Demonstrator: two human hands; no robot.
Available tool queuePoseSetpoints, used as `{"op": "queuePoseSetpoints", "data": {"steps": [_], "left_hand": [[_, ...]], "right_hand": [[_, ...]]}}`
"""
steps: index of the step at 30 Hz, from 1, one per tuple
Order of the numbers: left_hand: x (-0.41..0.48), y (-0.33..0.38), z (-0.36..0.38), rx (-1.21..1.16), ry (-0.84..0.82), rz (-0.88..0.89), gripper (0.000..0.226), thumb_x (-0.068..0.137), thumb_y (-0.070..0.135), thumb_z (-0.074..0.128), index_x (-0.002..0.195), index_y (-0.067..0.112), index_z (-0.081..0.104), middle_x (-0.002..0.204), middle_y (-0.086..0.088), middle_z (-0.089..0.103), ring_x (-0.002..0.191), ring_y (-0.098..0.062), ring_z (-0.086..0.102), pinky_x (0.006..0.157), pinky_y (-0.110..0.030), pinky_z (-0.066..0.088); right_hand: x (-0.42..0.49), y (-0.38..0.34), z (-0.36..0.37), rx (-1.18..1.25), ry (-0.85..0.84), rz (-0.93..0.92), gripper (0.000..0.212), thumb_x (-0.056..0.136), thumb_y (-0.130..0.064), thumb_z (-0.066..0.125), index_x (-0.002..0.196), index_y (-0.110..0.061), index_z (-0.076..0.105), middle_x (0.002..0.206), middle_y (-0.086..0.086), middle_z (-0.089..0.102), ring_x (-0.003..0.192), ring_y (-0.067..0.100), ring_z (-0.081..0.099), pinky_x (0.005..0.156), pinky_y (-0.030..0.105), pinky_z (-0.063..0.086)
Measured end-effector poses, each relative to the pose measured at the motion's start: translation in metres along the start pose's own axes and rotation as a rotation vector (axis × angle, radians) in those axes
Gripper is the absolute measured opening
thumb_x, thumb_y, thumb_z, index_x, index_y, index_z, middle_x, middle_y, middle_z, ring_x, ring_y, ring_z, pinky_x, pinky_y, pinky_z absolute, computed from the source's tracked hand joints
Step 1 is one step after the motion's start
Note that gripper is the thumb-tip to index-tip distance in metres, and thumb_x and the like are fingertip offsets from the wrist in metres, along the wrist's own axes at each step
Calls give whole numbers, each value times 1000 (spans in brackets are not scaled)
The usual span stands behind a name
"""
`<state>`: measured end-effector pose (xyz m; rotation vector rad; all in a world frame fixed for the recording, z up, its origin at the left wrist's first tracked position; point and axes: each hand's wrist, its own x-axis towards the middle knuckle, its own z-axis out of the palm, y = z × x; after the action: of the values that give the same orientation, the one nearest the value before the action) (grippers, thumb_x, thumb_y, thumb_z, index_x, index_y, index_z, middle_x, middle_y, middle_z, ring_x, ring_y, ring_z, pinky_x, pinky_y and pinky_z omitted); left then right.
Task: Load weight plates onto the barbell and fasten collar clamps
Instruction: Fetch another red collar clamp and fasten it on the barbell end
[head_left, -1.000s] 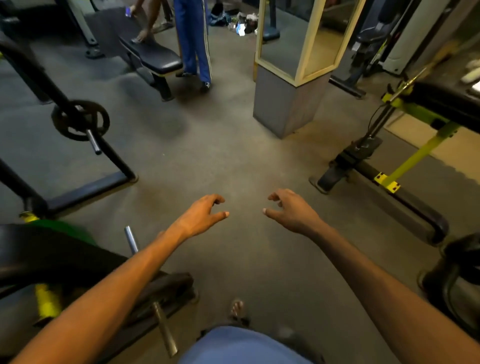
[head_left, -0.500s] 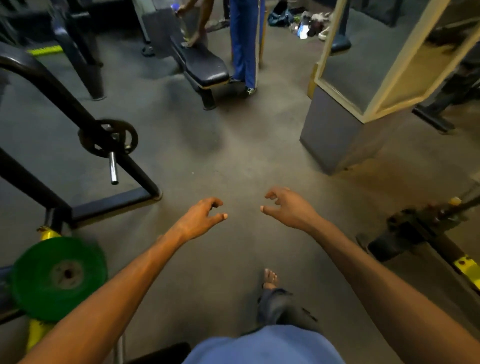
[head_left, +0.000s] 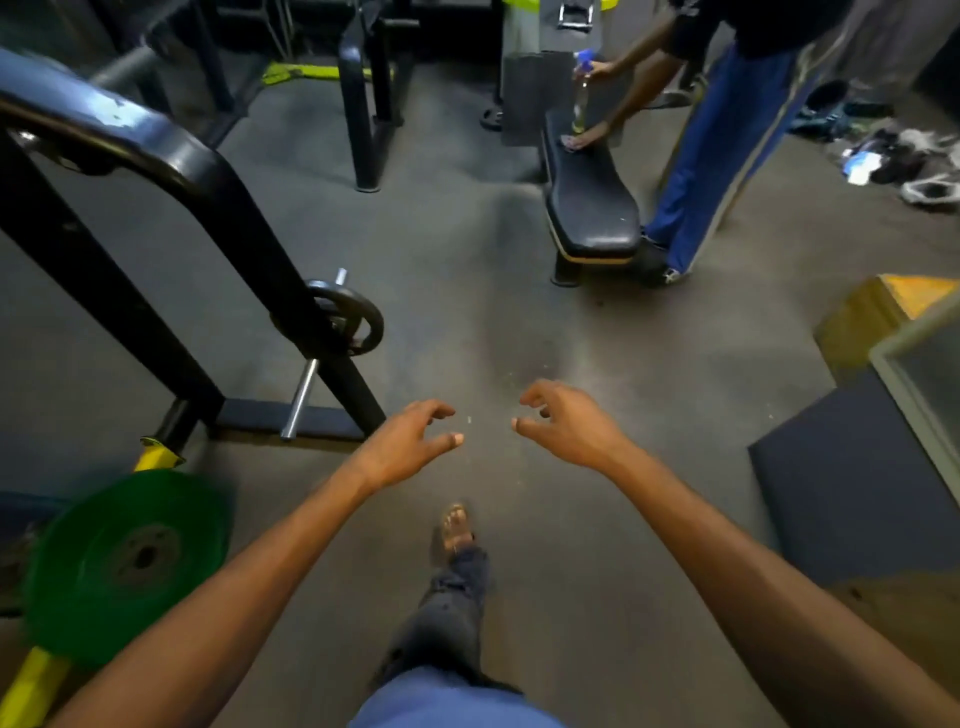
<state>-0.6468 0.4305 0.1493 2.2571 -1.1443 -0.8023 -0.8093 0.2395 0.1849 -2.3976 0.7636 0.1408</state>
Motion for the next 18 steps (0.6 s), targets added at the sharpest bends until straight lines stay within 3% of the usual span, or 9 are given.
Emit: {"op": "queuePoseSetpoints", "data": {"steps": [4, 8, 14, 18], "left_hand": [[110, -17, -52, -31, 9, -78, 57, 92, 51, 61, 141, 26, 49, 146, 1, 50, 134, -16, 48, 108, -42, 45], [209, -18, -124, 3, -19, -106, 57, 90, 50, 63, 139, 23, 52, 143, -2, 53, 130, -16, 52, 108, -39, 45], [341, -27, -218, 20, 81, -149, 52, 93, 44, 64, 137, 19, 54, 141, -1, 54, 130, -15, 50, 101, -24, 38], [433, -56, -261, 3, 219, -209, 50, 91, 42, 66, 133, 17, 57, 137, -4, 58, 125, -17, 55, 102, -28, 40]], "right_hand": [[130, -6, -33, -26, -28, -31, 55, 91, -45, 68, 136, -15, 59, 138, 9, 59, 122, 25, 61, 100, 44, 52], [246, -20, -82, -14, -19, -67, 61, 89, -46, 69, 141, -16, 55, 141, 10, 59, 124, 26, 61, 102, 45, 51], [417, -45, -137, -40, -49, -195, 62, 89, -48, 67, 141, -16, 55, 142, 9, 59, 124, 27, 61, 101, 42, 51], [545, -54, -156, -64, -115, -317, 60, 90, -46, 68, 140, -15, 55, 140, 11, 58, 124, 29, 60, 102, 45, 50]]}}
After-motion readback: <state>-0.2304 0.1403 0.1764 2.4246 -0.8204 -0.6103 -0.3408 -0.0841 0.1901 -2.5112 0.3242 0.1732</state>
